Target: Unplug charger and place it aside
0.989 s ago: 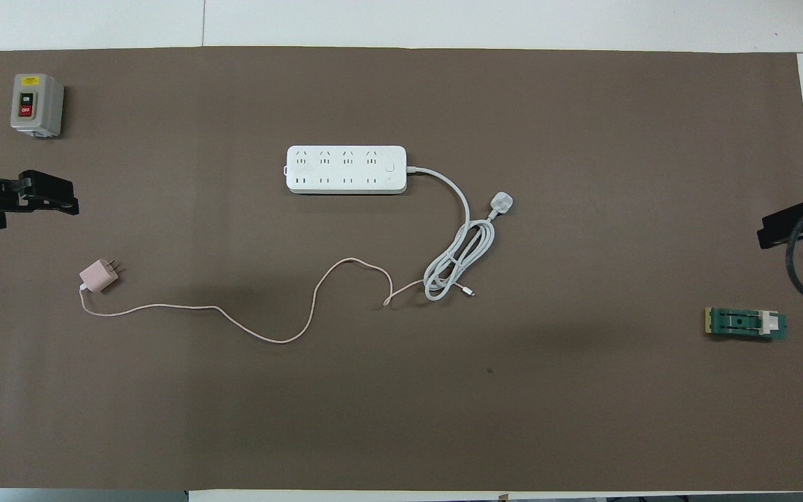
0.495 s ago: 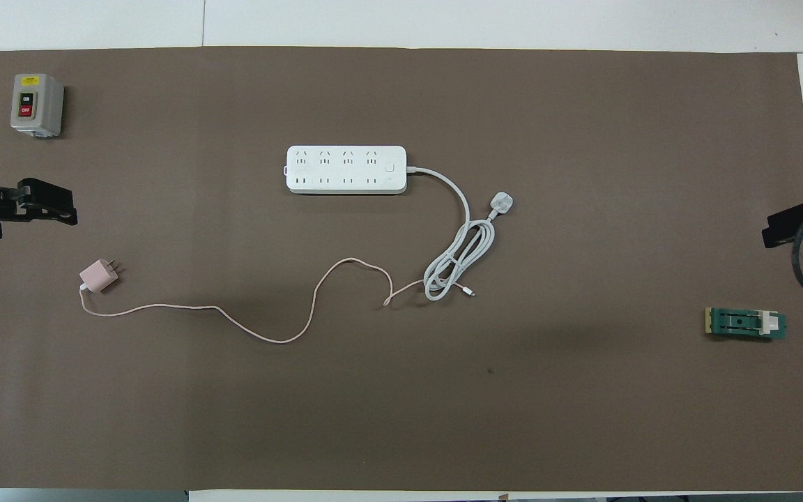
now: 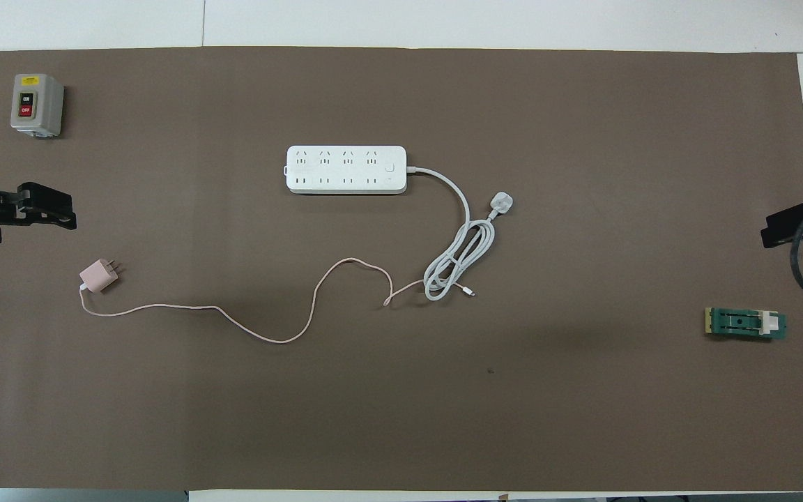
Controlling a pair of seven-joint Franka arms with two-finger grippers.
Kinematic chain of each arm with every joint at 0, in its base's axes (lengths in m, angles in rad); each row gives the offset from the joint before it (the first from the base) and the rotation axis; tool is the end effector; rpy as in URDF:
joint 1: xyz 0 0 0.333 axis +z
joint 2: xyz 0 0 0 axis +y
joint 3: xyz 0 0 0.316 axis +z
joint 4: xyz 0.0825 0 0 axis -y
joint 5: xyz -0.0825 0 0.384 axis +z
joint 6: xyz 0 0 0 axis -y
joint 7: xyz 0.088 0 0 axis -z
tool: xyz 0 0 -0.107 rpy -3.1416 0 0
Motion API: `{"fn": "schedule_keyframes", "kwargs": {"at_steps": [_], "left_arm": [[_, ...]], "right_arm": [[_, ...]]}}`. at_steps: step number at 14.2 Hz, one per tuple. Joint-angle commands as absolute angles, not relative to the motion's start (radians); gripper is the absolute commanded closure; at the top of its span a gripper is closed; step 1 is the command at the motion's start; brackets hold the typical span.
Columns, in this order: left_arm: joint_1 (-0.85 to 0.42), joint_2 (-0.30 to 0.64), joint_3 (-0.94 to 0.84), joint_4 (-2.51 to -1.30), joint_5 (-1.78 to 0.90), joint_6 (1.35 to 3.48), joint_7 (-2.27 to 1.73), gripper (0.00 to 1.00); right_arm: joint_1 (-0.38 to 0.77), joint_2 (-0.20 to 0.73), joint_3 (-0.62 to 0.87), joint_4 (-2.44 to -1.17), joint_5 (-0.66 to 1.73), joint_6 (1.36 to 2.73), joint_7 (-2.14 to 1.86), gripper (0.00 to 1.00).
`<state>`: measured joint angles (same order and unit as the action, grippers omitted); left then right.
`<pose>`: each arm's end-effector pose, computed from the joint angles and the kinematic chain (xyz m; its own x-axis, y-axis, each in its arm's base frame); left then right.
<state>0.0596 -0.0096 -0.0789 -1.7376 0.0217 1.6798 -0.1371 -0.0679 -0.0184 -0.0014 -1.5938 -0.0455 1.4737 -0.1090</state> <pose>0.5543 -0.0088 0.5600 0.9923 0.1152 -0.0448 0.1140 -0.9931 -0.0286 0.5361 -0.0425 0.6159 0.9938 0.0356 -0.1058 0.0394 -0.9986 0.0342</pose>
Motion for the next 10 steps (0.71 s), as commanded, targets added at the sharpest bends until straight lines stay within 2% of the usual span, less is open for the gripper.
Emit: {"fn": "schedule_keyframes", "kwargs": {"at_steps": [1,10], "left_arm": [[0.063,-0.031,-0.077,-1.755,0.037,1.667,-0.112,0.0],[0.051,-0.028,-0.078,-1.746,0.035,1.677,0.027,0.0]], "right_arm": [[-0.08,-0.037,0.011,-1.615,-0.035,1.488,-0.106,0.0],[-0.075,-0.04,0.011,-1.62,-0.031,1.489,-0.101,0.0]]}}
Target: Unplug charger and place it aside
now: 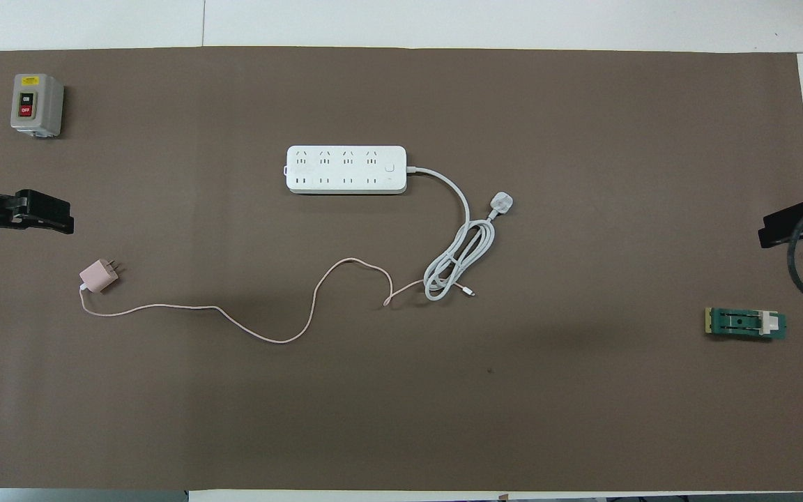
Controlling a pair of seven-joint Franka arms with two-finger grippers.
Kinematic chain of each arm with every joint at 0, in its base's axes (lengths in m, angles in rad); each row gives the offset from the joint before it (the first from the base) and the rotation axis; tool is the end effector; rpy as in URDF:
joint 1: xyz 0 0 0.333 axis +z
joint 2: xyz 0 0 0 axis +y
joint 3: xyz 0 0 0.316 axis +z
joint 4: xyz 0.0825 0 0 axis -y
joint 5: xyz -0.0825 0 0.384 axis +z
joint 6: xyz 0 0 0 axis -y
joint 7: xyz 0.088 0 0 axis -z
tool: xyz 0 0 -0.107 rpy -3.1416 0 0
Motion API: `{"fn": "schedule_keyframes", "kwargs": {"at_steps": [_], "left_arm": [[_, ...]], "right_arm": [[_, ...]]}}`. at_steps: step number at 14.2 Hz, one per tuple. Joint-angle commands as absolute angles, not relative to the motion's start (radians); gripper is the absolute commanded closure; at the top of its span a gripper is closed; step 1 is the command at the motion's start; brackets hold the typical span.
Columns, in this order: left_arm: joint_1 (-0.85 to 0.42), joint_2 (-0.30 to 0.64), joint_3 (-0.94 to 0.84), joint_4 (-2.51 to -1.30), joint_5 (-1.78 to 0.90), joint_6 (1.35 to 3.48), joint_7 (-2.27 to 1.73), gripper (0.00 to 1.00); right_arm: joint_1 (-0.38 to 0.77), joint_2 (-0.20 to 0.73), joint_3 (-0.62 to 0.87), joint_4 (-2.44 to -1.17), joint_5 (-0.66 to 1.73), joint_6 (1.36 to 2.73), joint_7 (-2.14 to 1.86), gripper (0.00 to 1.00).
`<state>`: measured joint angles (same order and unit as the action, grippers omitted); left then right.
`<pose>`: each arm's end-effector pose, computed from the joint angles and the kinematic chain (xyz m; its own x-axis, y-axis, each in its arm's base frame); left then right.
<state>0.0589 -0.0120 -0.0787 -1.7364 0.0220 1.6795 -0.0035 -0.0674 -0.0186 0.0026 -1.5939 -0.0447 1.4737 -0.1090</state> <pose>0.5539 -0.0091 0.5619 0.9988 -0.0186 -0.0449 -0.0197 -0.9995 -0.0228 0.5362 -0.0399 0.6160 0.9936 0.0401 -0.1056 0.0439 -0.9985 0.0335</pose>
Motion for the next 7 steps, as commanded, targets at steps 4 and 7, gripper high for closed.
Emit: {"fn": "schedule_keyframes", "kwargs": {"at_steps": [4,7], "left_arm": [[0.049,-0.026,-0.081,-1.744,0.029,1.68,0.04,0.0],[0.048,-0.028,-0.081,-1.744,0.029,1.677,0.04,0.0]], "right_arm": [[-0.075,-0.04,0.011,-1.621,-0.031,1.488,-0.103,0.0],[-0.075,-0.04,0.011,-1.621,-0.031,1.489,-0.101,0.0]]}}
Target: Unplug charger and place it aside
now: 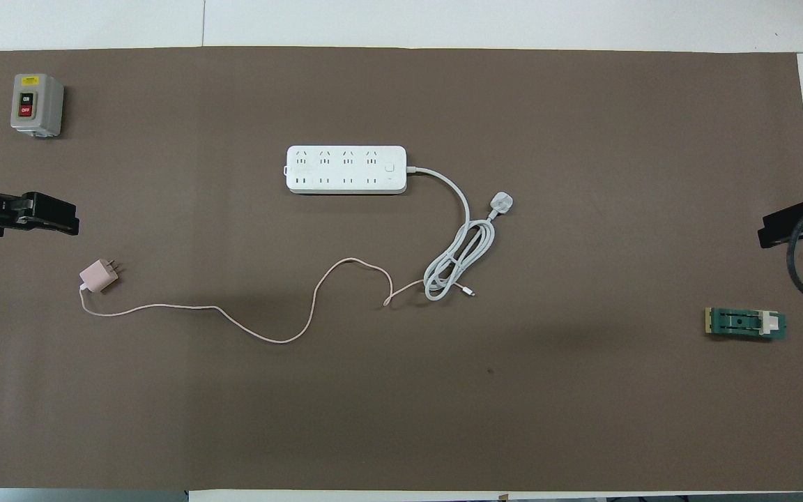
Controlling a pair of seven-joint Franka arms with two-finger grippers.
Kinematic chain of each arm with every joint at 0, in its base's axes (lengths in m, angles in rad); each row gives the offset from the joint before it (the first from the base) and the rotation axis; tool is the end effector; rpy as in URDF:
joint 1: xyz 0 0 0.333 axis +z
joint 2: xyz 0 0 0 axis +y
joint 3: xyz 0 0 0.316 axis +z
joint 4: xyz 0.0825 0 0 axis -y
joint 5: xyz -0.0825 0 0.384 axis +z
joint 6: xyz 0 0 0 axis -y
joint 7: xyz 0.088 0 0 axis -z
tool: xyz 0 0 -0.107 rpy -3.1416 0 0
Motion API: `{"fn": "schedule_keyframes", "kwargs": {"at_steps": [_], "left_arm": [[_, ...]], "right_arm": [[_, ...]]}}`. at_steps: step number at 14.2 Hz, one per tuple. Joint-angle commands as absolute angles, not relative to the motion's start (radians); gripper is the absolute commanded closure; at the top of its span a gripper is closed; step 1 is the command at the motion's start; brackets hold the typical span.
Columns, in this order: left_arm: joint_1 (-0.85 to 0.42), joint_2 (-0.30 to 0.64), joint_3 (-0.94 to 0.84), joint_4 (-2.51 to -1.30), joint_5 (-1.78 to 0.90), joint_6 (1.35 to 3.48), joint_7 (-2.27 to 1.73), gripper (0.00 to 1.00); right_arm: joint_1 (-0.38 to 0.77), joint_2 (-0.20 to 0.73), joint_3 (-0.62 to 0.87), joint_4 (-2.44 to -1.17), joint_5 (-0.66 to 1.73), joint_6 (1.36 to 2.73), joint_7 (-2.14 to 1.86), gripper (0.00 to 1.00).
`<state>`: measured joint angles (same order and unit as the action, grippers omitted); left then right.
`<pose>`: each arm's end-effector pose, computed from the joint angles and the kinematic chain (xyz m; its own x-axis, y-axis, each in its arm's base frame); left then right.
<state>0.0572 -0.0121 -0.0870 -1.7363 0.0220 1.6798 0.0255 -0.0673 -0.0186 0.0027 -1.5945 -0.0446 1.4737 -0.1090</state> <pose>0.5538 -0.0146 0.5620 0.9973 -0.0576 -0.0450 -0.0586 -0.9980 -0.0216 0.5362 -0.0398 0.6157 0.9935 0.0403 -0.1062 0.0441 -0.9985 0.0333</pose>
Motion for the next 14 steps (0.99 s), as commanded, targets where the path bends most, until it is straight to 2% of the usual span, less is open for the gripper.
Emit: {"fn": "schedule_keyframes", "kwargs": {"at_steps": [1,14], "left_arm": [[0.048,-0.026,-0.081,-1.744,0.029,1.677,0.041,0.0],[0.034,-0.023,-0.086,-1.743,-0.008,1.651,0.04,0.0]], "right_arm": [[-0.075,-0.041,0.011,-1.621,-0.031,1.489,-0.101,0.0],[-0.074,-0.04,0.012,-1.621,-0.029,1.491,-0.101,0.0]]}}
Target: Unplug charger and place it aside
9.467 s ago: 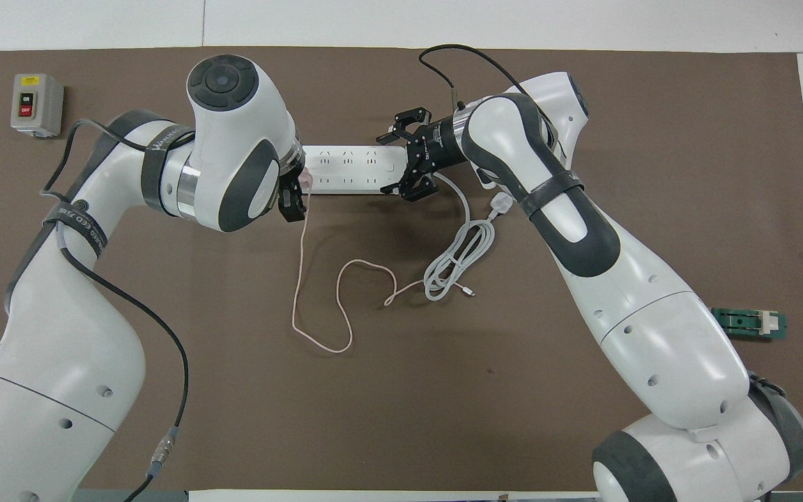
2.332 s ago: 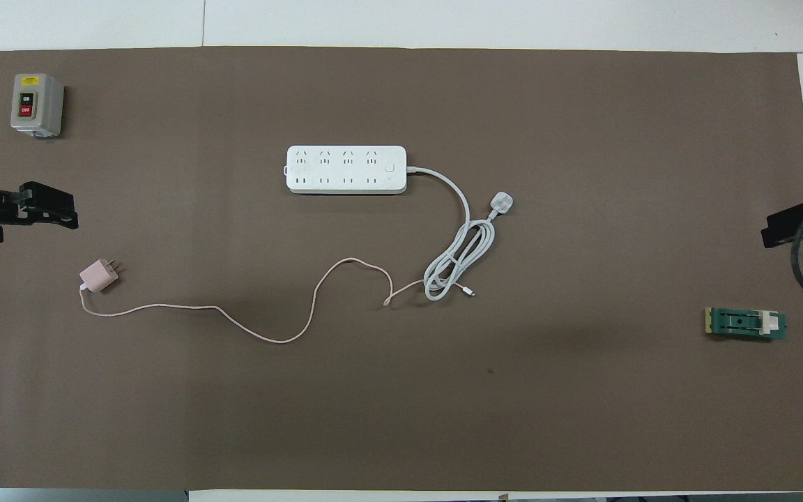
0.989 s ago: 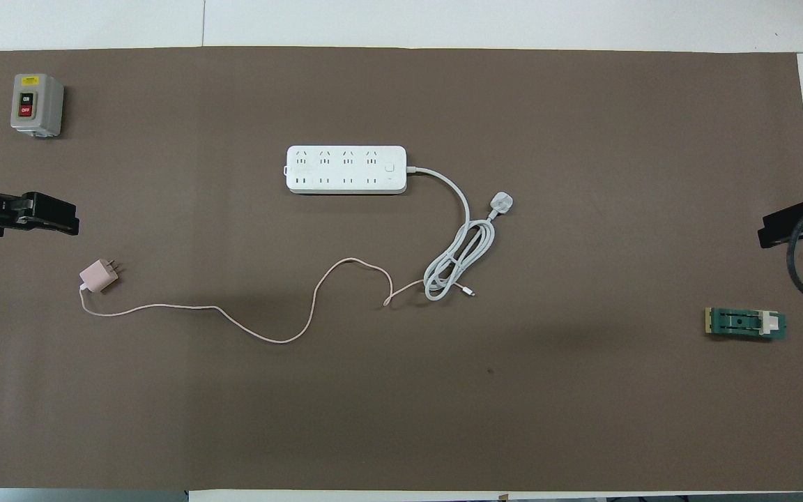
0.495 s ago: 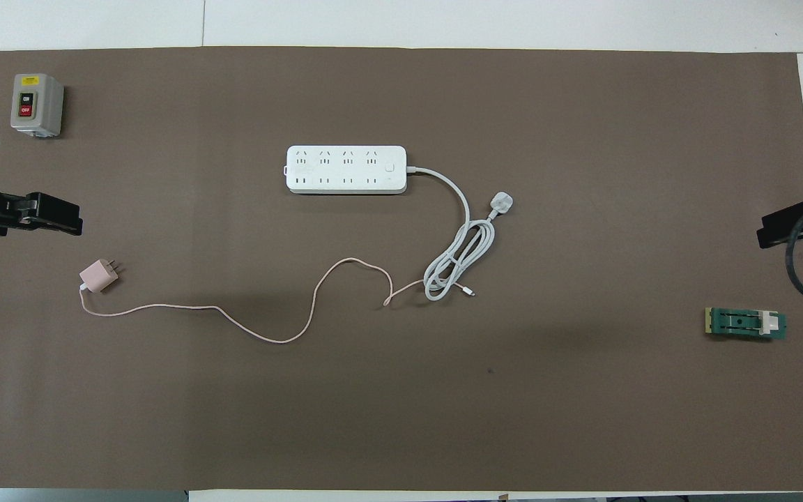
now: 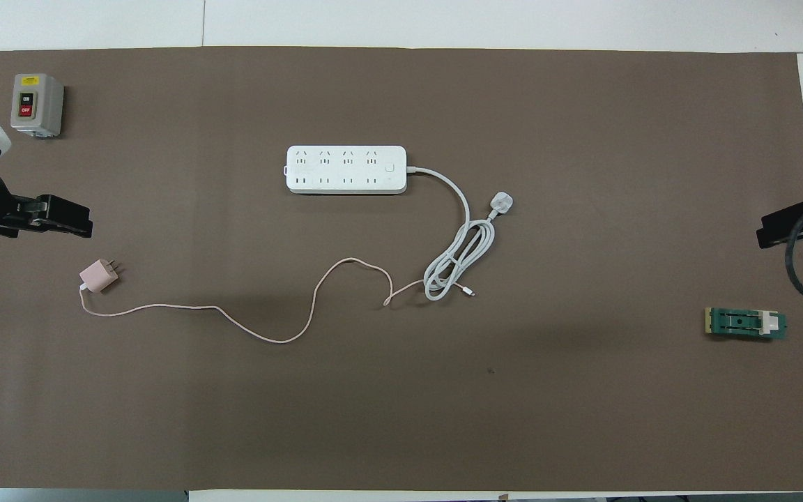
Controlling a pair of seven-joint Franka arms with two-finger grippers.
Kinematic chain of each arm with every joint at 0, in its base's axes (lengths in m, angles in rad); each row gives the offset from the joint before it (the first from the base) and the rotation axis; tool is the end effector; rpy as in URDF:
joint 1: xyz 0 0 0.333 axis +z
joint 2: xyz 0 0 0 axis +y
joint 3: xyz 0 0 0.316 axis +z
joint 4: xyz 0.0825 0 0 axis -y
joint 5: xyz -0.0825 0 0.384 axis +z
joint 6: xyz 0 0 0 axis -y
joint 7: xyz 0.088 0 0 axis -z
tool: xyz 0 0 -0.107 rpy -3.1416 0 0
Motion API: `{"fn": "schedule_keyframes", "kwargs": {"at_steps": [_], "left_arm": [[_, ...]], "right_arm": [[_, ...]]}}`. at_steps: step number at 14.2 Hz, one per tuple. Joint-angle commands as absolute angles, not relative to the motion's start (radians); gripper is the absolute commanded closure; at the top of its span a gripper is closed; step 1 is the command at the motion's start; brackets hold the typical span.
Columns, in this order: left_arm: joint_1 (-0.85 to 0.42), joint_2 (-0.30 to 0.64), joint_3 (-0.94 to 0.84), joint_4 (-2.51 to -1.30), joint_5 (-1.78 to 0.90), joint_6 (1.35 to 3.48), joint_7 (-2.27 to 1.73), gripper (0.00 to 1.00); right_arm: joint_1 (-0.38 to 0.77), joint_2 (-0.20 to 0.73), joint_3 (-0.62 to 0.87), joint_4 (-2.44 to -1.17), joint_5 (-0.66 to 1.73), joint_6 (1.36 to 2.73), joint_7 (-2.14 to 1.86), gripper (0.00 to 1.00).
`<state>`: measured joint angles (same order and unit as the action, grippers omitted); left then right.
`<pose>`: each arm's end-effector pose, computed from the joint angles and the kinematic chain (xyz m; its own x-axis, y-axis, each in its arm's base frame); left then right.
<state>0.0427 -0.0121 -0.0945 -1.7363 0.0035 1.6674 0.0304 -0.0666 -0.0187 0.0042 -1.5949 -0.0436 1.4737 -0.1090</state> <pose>0.5518 -0.0285 0.5610 0.9950 -0.0823 -0.0569 -0.0826 -0.9966 -0.0029 0.5362 -0.0385 0.6156 0.9934 0.0426 -0.1064 0.0463 -0.9984 0.0323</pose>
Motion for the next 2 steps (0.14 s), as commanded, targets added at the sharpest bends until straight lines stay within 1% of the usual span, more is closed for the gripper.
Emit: {"fn": "schedule_keyframes", "kwargs": {"at_steps": [1,2], "left_arm": [[0.032,-0.025,-0.086,-1.743,-0.008,1.651,0.041,0.0],[0.032,-0.025,-0.086,-1.743,-0.008,1.651,0.041,0.0]], "right_arm": [[-0.074,-0.04,0.012,-1.621,-0.029,1.49,-0.101,0.0],[-0.074,-0.04,0.012,-1.621,-0.029,1.491,-0.101,0.0]]}}
